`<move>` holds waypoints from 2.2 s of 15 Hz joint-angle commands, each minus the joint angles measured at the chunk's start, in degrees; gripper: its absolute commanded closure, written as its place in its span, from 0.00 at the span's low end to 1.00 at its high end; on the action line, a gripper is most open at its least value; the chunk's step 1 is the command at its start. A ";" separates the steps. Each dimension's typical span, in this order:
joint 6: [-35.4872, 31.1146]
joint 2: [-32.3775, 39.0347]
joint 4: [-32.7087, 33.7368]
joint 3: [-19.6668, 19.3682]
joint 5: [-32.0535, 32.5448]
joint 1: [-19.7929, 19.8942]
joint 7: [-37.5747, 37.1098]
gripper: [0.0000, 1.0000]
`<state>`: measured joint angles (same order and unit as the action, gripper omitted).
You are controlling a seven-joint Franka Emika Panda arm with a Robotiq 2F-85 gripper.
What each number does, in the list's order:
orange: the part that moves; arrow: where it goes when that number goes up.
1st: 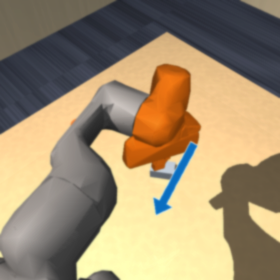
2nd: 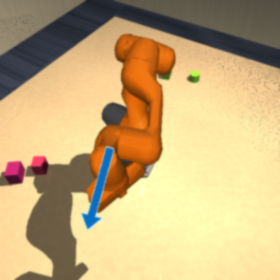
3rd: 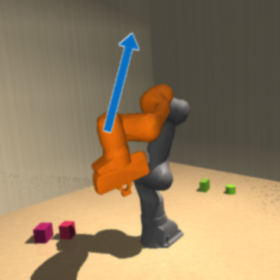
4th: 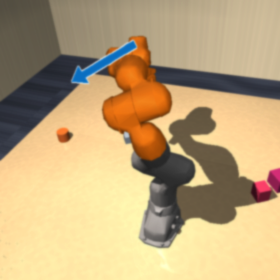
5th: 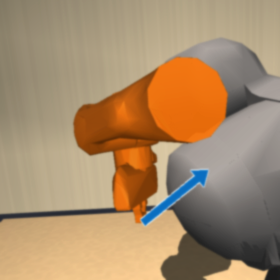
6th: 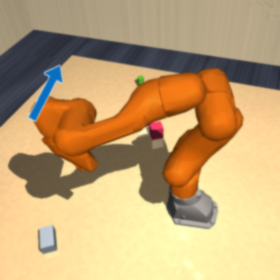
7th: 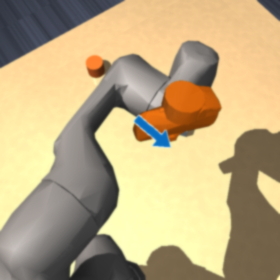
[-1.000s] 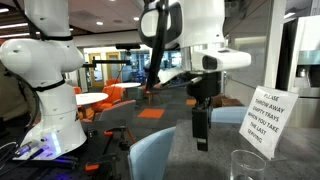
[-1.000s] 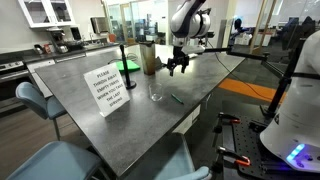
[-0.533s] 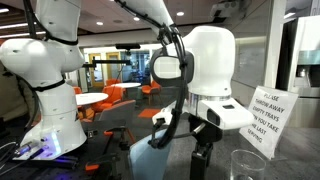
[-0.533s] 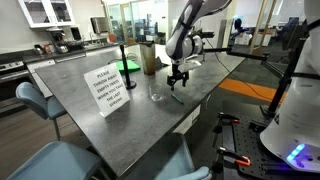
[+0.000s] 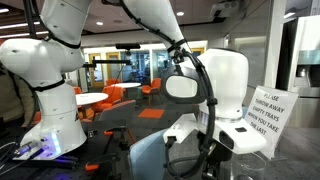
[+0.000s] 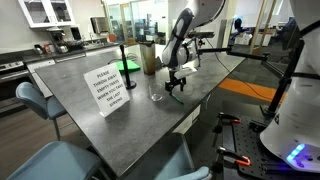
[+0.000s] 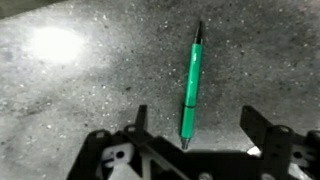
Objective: Put the green pen inside the glass cup
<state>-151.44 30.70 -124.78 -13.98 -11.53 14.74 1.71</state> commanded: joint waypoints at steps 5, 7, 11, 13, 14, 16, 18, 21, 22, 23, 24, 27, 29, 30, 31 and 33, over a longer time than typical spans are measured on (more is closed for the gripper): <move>-0.08 4.82 4.73 1.15 0.82 0.85 -3.38 0.29; 0.02 5.38 5.19 1.05 0.83 0.99 -3.61 0.40; -0.39 5.67 5.35 0.79 1.31 1.12 -3.52 0.80; -0.43 5.55 5.33 0.97 1.31 1.33 -3.06 0.95; -0.64 5.32 5.13 0.97 1.37 1.30 -2.94 0.99; -1.18 4.53 4.59 0.63 1.72 0.98 -3.16 0.96; -2.12 2.96 3.69 0.34 2.21 0.62 -3.09 0.96; -2.29 -0.86 2.38 -1.31 4.26 -0.90 -4.75 0.96; -2.90 -2.28 1.89 -1.83 4.86 -1.30 -5.36 0.96; -3.79 -3.95 1.31 -2.44 5.40 -1.77 -6.21 0.96; -4.79 -5.43 0.92 -3.05 5.96 -2.29 -7.64 0.96; -10.85 -8.28 0.46 -5.10 7.13 -5.06 -15.01 0.96; -13.73 -8.71 0.83 -5.89 7.50 -6.98 -19.62 0.96; -15.08 -8.58 1.00 -6.70 8.03 -8.46 -22.08 0.96; -17.69 -8.09 1.07 -7.34 8.46 -9.94 -23.90 0.96; -22.48 -6.22 1.60 -10.87 10.34 -14.54 -28.29 0.96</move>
<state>-167.70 22.81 -122.66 -19.87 -4.25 5.78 -20.05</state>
